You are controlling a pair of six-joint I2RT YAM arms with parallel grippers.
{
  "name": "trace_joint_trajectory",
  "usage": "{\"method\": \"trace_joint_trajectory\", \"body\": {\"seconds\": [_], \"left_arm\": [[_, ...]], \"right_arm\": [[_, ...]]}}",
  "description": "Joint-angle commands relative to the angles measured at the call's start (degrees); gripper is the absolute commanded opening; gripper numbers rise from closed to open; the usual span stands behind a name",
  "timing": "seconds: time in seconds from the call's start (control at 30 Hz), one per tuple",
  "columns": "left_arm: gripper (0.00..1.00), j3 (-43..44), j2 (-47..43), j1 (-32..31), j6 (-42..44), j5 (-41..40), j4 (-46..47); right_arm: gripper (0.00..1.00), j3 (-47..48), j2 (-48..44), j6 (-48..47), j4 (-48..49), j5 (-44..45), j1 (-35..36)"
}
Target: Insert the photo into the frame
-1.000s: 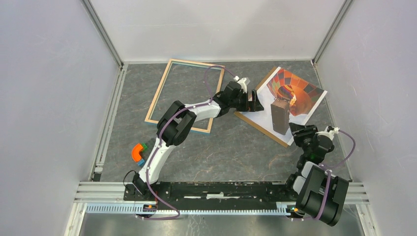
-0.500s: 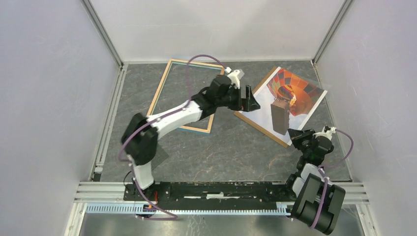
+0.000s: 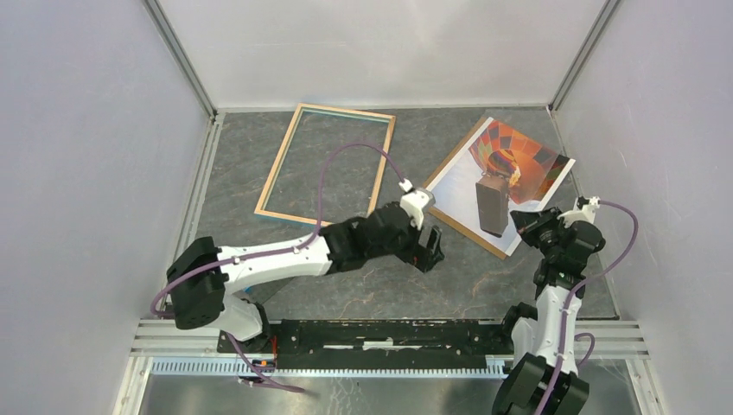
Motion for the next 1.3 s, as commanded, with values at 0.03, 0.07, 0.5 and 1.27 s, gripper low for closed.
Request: {"method": "trace_joint_trajectory", "body": {"seconds": [0.03,0.07,0.5,1.27], "left_arm": [[1.0,2.85,1.39,-9.67,10.26,-23.24,3.0],[1.0,4.41,2.61,-11.7,12.56,-27.66,2.62],[1.0,7.94,18.22,-19.35,44.64,-34.98,20.61],[0.79,23.87,42.22,-17.73,70.05,-47.02,39.53]], "right_arm": [[0.0,4.51,-4.39,-2.5,-9.53,-4.11,0.39],[0.0,4.87,-5.05,-2.2,-10.4,-4.25,0.39],[0.0,8.95,-3.13,2.56,-15.22,-7.85,4.09],[0.0,10.9,-3.52,2.8,-17.6,-6.63,5.48]]}}
